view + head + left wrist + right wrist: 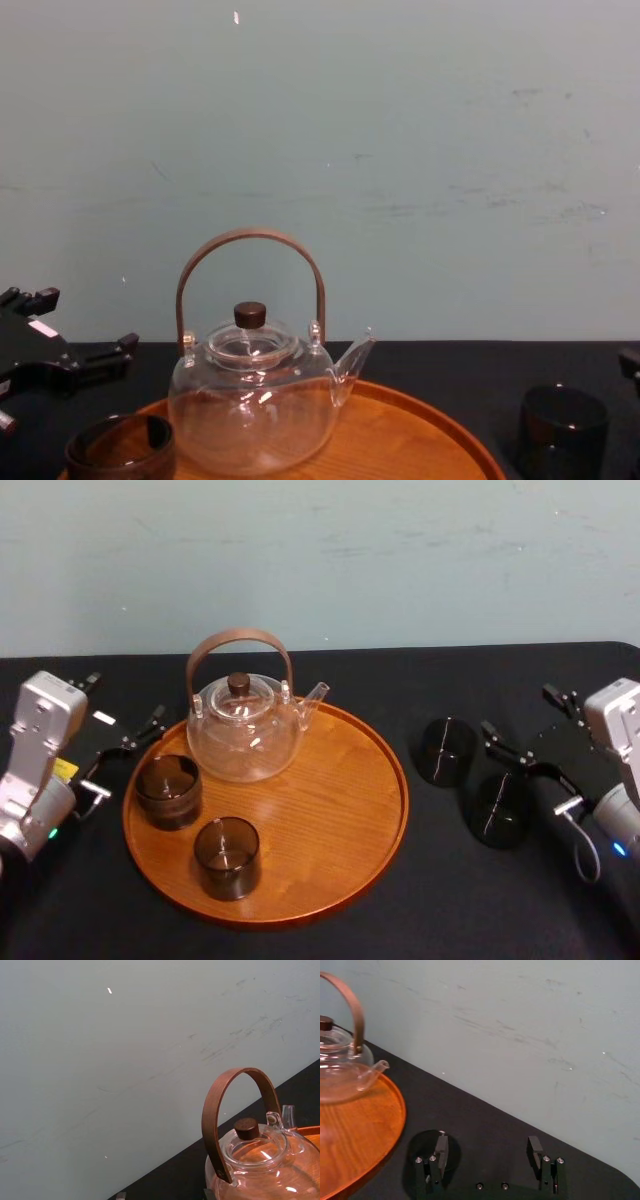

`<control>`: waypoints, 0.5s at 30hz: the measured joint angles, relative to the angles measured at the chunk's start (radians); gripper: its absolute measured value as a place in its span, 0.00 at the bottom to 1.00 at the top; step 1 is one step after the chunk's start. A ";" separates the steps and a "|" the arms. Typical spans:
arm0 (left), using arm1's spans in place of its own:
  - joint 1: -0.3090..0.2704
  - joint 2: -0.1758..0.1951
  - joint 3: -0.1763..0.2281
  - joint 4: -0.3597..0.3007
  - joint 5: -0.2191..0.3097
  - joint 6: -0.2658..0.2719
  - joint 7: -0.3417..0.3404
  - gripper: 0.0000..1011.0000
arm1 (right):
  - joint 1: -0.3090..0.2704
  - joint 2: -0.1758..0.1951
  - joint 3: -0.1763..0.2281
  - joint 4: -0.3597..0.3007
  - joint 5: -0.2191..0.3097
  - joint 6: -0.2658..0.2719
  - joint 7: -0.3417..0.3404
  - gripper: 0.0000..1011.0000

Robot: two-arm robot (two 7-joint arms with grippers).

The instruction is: Pick up the glass from the table and place it on the tray.

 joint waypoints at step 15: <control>0.000 0.000 0.000 0.000 0.000 0.000 0.000 0.99 | -0.129 0.022 0.035 -0.109 0.010 -0.003 0.043 0.99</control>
